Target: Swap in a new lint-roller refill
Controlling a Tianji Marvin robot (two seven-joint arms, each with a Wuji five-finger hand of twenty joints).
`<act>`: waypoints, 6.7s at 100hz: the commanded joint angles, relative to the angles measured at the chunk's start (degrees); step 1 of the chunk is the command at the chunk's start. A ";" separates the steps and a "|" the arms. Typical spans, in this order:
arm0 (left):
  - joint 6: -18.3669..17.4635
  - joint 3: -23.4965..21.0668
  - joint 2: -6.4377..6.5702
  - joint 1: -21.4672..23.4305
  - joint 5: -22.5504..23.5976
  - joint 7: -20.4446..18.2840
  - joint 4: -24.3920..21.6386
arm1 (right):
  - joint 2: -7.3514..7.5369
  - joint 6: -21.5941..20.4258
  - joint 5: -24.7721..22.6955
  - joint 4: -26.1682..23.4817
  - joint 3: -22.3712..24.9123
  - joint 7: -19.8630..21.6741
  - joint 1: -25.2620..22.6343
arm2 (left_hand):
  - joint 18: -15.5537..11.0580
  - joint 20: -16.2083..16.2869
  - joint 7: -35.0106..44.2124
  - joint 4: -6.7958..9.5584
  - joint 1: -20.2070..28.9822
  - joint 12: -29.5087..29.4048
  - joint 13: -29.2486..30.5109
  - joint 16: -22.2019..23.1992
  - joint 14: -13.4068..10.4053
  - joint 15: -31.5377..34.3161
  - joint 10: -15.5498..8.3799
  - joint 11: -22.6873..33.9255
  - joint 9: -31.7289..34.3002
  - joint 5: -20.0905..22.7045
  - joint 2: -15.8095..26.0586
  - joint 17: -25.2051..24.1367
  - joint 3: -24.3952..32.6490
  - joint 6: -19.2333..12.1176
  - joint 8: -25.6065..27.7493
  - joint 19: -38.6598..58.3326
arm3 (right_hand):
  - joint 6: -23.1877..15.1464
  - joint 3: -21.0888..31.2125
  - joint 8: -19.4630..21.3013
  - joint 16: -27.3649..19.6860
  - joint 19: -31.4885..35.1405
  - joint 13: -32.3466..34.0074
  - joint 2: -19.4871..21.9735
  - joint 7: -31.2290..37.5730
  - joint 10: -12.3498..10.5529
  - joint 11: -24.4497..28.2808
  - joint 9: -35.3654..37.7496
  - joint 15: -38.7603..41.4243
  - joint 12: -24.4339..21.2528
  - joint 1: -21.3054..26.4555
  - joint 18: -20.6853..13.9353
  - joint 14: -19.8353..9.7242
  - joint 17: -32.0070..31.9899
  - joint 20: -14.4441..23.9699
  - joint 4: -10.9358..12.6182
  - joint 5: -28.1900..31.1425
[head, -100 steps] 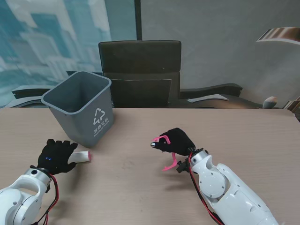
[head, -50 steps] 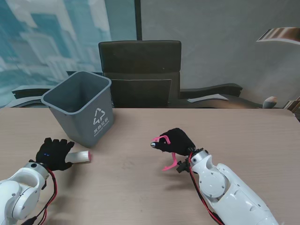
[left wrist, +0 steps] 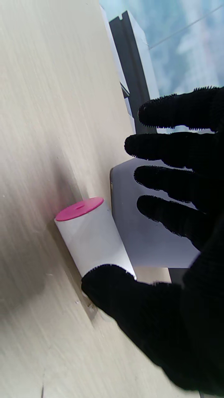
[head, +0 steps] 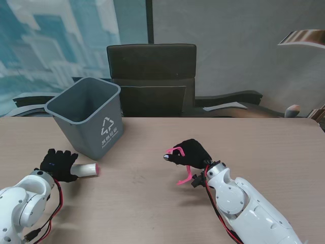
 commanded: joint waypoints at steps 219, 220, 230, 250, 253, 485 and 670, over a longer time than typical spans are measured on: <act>-1.52 4.91 0.17 2.85 -4.22 -2.84 -0.60 | 0.08 -1.24 -1.63 -0.65 1.34 -0.02 -1.00 | 1.56 0.33 57.75 8.29 17.71 3.52 8.91 1.15 1.48 8.95 -3.84 10.36 17.55 13.19 -1.07 6.10 -3.30 -8.51 9.16 14.83 | 3.23 0.46 0.23 1.08 14.09 -0.56 1.81 -0.80 2.66 3.11 3.01 8.61 0.55 -1.34 -18.74 -24.30 4.65 0.50 -2.14 3.18; -1.74 4.66 0.12 3.25 -4.32 -2.61 -1.05 | 0.08 -1.25 -1.65 -0.69 1.36 -0.04 -1.03 | 1.58 0.32 57.78 8.31 17.66 3.57 8.93 1.15 1.38 8.96 -3.88 10.40 17.59 13.16 -1.06 6.10 -3.26 -8.47 9.20 14.79 | 3.24 0.45 0.23 1.08 14.09 -0.56 1.76 -0.80 2.66 3.11 3.01 8.61 0.55 -1.37 -18.74 -24.31 4.65 0.50 -2.14 3.19; -3.77 2.41 -0.44 7.04 -5.63 0.22 -5.44 | 0.10 -1.45 -1.90 -1.05 1.63 -0.28 -1.36 | 1.73 0.22 57.97 8.47 17.55 3.86 8.72 1.28 2.37 9.07 -3.66 10.47 17.64 12.99 -1.17 6.06 -2.75 -8.16 9.43 14.57 | 3.24 0.53 0.21 1.12 14.09 -0.56 1.68 -0.80 2.56 3.15 3.00 8.63 0.59 -1.37 -18.71 -24.29 4.65 0.49 -2.12 3.18; -9.12 -0.77 -1.63 13.18 -8.96 7.35 -12.83 | 0.18 -1.85 -2.80 -2.35 2.59 -0.89 -2.42 | 1.76 0.20 58.14 8.47 17.40 4.45 8.75 1.51 3.08 9.40 -3.28 10.50 17.70 12.81 -1.08 6.07 -2.39 -7.76 9.75 14.50 | 3.23 0.55 0.20 1.19 14.09 -0.57 2.06 -0.76 2.54 3.17 3.00 8.65 0.65 -1.51 -18.62 -24.34 4.66 0.51 -2.12 3.23; -10.02 -1.02 -1.81 13.90 -9.33 8.71 -13.70 | 0.17 -1.96 -3.02 -2.58 2.77 -1.13 -2.63 | 1.76 0.20 58.18 8.46 17.36 4.53 8.86 1.55 2.71 9.48 -3.31 10.55 17.82 12.76 -1.08 6.07 -2.37 -7.79 9.81 14.50 | 3.23 0.37 0.20 1.22 14.09 -0.57 2.69 -0.76 2.59 3.20 3.00 8.66 0.69 -1.76 -18.63 -24.38 4.67 0.54 -2.15 3.22; 12.93 24.82 -8.56 -2.67 -68.20 14.46 -17.83 | -2.97 -7.99 -13.90 -6.40 1.40 -22.42 -4.84 | -1.13 -0.51 63.32 7.82 17.36 6.55 7.54 2.26 -0.28 12.58 -4.49 14.12 14.27 8.54 3.06 5.72 -4.91 -7.98 5.97 16.48 | 4.16 -42.85 -1.65 5.04 14.09 -0.75 44.82 2.06 3.63 6.52 2.92 9.99 3.73 10.45 -17.46 -21.85 5.53 8.65 0.69 4.95; 14.49 29.99 -8.29 -5.43 -73.39 10.37 -15.68 | -3.71 -2.03 -12.80 -8.96 -0.45 -24.75 -5.15 | -1.03 -0.60 63.11 7.51 17.73 6.29 7.63 2.11 -0.17 12.56 -4.48 14.14 14.48 8.96 2.79 5.78 -4.92 -7.98 5.59 16.53 | 4.91 -40.84 -2.83 5.05 14.09 -0.69 42.04 0.23 3.25 6.39 2.93 9.70 3.98 15.91 -17.69 -22.16 5.49 8.61 2.40 4.13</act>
